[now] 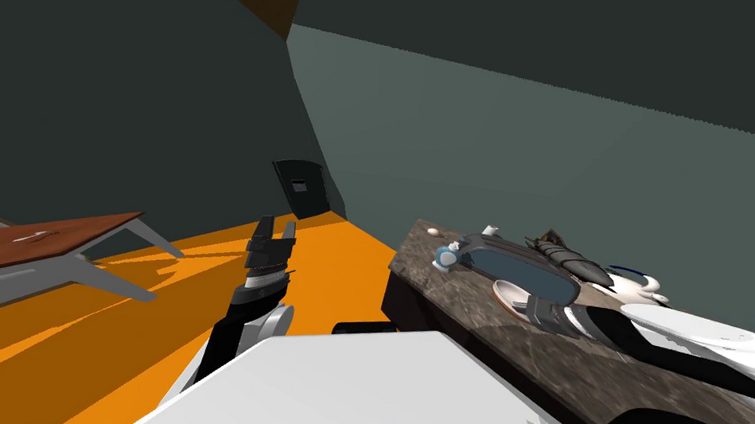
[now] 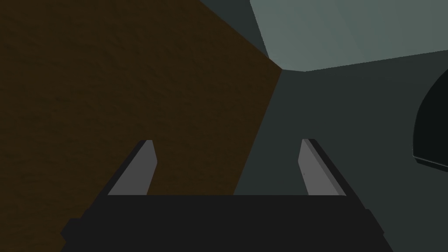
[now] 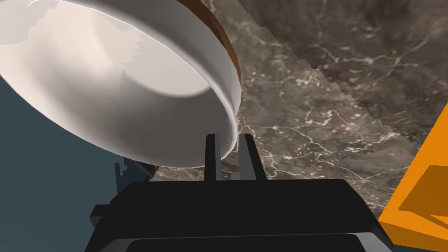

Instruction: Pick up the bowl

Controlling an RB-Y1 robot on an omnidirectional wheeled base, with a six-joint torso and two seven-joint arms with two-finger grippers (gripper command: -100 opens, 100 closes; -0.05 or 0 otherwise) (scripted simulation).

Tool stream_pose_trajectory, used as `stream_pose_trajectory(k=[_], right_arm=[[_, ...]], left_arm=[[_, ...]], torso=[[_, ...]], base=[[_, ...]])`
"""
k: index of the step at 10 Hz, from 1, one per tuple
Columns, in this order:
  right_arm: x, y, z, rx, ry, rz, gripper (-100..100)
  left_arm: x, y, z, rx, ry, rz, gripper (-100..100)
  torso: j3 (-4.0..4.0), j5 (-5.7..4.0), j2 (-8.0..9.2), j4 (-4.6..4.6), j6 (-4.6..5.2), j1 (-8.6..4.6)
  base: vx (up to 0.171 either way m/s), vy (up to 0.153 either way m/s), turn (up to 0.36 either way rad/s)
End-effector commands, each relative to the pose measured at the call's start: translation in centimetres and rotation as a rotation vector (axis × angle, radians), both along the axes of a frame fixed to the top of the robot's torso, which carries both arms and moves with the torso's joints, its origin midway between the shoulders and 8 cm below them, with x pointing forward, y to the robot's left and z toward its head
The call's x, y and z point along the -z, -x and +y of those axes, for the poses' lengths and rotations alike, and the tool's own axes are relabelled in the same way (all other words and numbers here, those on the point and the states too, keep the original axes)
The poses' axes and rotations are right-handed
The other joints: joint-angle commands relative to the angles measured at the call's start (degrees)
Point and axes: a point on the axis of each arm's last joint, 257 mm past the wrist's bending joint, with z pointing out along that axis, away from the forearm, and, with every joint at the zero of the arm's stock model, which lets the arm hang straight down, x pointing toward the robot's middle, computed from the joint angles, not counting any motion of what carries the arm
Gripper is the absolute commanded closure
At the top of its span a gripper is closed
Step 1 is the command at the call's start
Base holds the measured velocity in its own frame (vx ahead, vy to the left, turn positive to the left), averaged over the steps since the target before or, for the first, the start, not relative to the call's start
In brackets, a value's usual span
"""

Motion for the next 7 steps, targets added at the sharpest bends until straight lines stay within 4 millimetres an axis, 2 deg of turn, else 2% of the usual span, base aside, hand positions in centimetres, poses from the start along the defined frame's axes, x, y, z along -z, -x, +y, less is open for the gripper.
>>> stream_pose_trajectory(k=[1,5,6,7], right_arm=[[-0.5,-0.7,0.5,-0.001,0.001,-0.001,100],[-0.7,-2.0,2.4,0.002,-0.008,0.010,100],[-0.8,-1.9,2.0,-0.001,-0.007,0.008,100],[-0.8,-1.9,2.0,0.000,-0.007,0.008,0]], left_arm=[[0.0,0.0,0.0,0.000,0.000,0.000,0],[0.0,0.0,0.0,0.000,0.000,0.000,0],[0.0,0.0,0.0,0.000,0.000,0.000,0],[0.0,0.0,0.0,0.000,0.000,0.000,0]], torso=[[0.00,0.00,0.00,0.00,0.00,0.00],[0.00,0.04,-0.01,0.00,0.00,0.09],[0.01,0.04,0.01,0.01,0.03,0.08],[-0.02,0.05,-0.06,0.00,0.03,0.13]], base=[[-0.044,-0.033,-0.017],[-0.048,-0.034,-0.014],[-0.024,-0.017,0.001],[0.000,0.000,0.000]])
